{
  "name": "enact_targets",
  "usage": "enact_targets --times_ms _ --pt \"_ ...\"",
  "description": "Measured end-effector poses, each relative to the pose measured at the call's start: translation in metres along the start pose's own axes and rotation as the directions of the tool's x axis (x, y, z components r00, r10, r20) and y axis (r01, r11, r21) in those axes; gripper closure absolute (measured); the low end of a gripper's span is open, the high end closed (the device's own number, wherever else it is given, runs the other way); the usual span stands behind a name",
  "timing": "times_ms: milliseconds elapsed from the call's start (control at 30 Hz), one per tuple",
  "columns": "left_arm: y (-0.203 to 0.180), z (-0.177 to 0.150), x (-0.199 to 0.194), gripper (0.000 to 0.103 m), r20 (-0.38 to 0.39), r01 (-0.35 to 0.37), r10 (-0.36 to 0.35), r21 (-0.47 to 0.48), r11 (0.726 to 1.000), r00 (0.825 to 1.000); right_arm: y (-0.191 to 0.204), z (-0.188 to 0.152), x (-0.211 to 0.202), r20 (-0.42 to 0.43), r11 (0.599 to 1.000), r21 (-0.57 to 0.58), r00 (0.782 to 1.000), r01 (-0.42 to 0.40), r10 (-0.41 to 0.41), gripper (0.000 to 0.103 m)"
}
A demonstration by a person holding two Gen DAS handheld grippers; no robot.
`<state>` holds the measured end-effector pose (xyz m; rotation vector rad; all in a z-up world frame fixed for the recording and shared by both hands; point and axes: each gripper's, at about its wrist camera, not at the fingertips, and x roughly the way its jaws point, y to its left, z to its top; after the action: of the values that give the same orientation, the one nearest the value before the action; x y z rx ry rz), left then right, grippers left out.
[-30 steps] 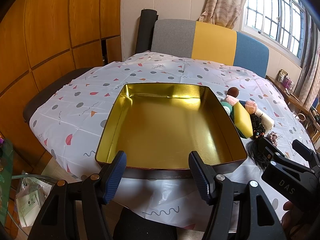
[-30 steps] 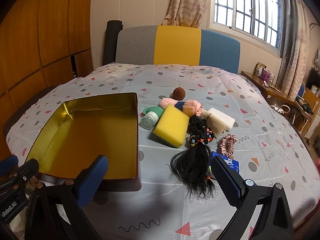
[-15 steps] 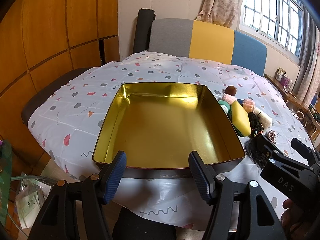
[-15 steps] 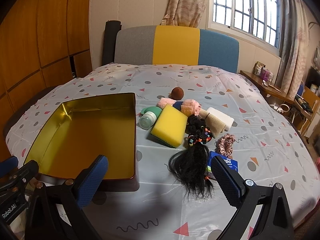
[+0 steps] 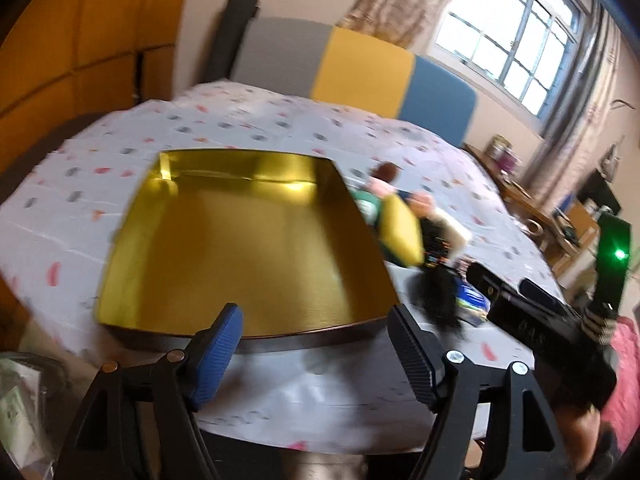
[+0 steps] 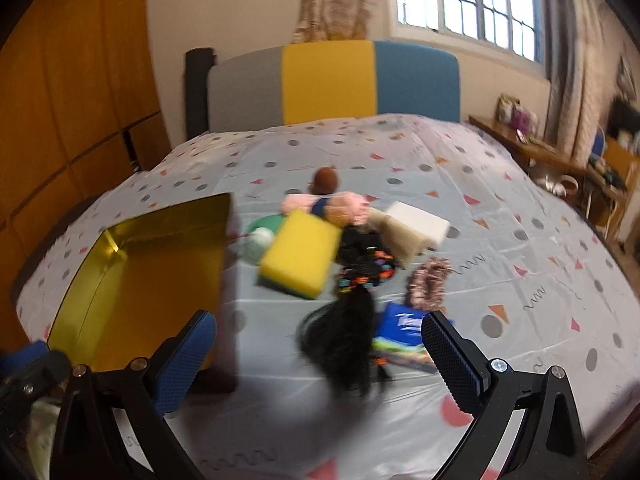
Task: Organize soft objects
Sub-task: 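Reach the left tool to the black wig and close on it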
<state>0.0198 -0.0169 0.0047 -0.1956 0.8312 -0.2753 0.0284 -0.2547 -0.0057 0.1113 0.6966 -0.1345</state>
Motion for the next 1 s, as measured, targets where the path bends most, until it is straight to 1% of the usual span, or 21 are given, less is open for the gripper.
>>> enact_targets --times_ms 67,133,167,200,233,300,333,367,467,533,600,700,800,867,933,1000 --pt "-0.014 0.003 0.003 0.027 0.016 0.028 -0.029 0.034 0.999 0.999 -0.026 0.008 0.003 -0.012 1.0 0.021 1.0 0.015 -0.015 0.0" --pt "-0.031 0.006 0.007 0.027 0.019 0.063 -0.065 0.078 0.995 0.998 -0.057 0.016 0.006 -0.03 0.997 0.071 0.999 0.014 -0.012 0.0" --pt "-0.041 0.009 0.01 0.027 0.011 0.087 -0.089 0.111 0.99 0.996 -0.075 0.02 0.008 -0.044 0.995 0.101 0.999 0.02 -0.016 0.0" --pt "-0.047 0.01 0.012 0.027 0.003 0.101 -0.102 0.125 0.987 0.995 -0.09 0.022 0.009 -0.049 0.992 0.124 0.998 0.034 -0.028 0.0" --pt "-0.057 0.013 0.017 0.027 -0.019 0.129 -0.128 0.144 0.981 0.992 -0.112 0.026 0.01 -0.056 0.986 0.154 0.997 0.064 -0.056 0.0" --pt "-0.07 0.016 0.029 0.027 -0.062 0.127 -0.118 0.186 0.974 0.991 -0.137 0.03 0.01 -0.067 0.977 0.185 0.994 0.101 -0.09 0.0" --pt "-0.08 0.016 0.038 0.027 -0.099 0.132 -0.114 0.209 0.969 0.989 -0.152 0.031 0.011 -0.073 0.972 0.202 0.991 0.121 -0.108 0.0" --pt "-0.086 0.016 0.045 0.027 -0.128 0.149 -0.123 0.216 0.965 0.984 -0.165 0.032 0.011 -0.08 0.966 0.216 0.989 0.143 -0.128 0.0" --pt "-0.102 0.014 0.059 0.029 -0.181 0.176 -0.135 0.235 0.956 0.974 -0.197 0.031 0.013 -0.093 0.951 0.243 0.981 0.191 -0.173 0.0" --pt "-0.111 0.016 0.072 0.029 -0.219 0.202 -0.153 0.223 0.954 0.964 -0.21 0.027 0.014 -0.098 0.945 0.259 0.979 0.199 -0.18 0.0" --pt "-0.119 0.019 0.081 0.029 -0.243 0.212 -0.157 0.221 0.952 0.957 -0.221 0.023 0.018 -0.108 0.937 0.287 0.979 0.198 -0.174 0.0" --pt "-0.129 0.024 0.095 0.029 -0.274 0.225 -0.161 0.22 0.949 0.948 -0.228 0.018 0.023 -0.124 0.926 0.336 0.983 0.172 -0.137 0.0" --pt "-0.139 0.032 0.109 0.03 -0.296 0.235 -0.166 0.217 0.947 0.941 -0.233 0.018 0.023 -0.113 0.919 0.366 0.987 0.144 -0.11 0.0" --pt "-0.149 0.038 0.122 0.03 -0.306 0.243 -0.164 0.239 0.94 0.938 -0.235 0.018 0.024 -0.11 0.917 0.375 0.989 0.137 -0.103 0.0" --pt "-0.161 0.044 0.135 0.031 -0.323 0.266 -0.177 0.256 0.929 0.93 -0.237 0.017 0.026 -0.114 0.913 0.388 0.989 0.128 -0.09 0.0" --pt "-0.171 0.051 0.148 0.035 -0.331 0.279 -0.183 0.273 0.921 0.926 -0.237 0.017 0.026 -0.115 0.91 0.393 0.989 0.128 -0.089 0.0"
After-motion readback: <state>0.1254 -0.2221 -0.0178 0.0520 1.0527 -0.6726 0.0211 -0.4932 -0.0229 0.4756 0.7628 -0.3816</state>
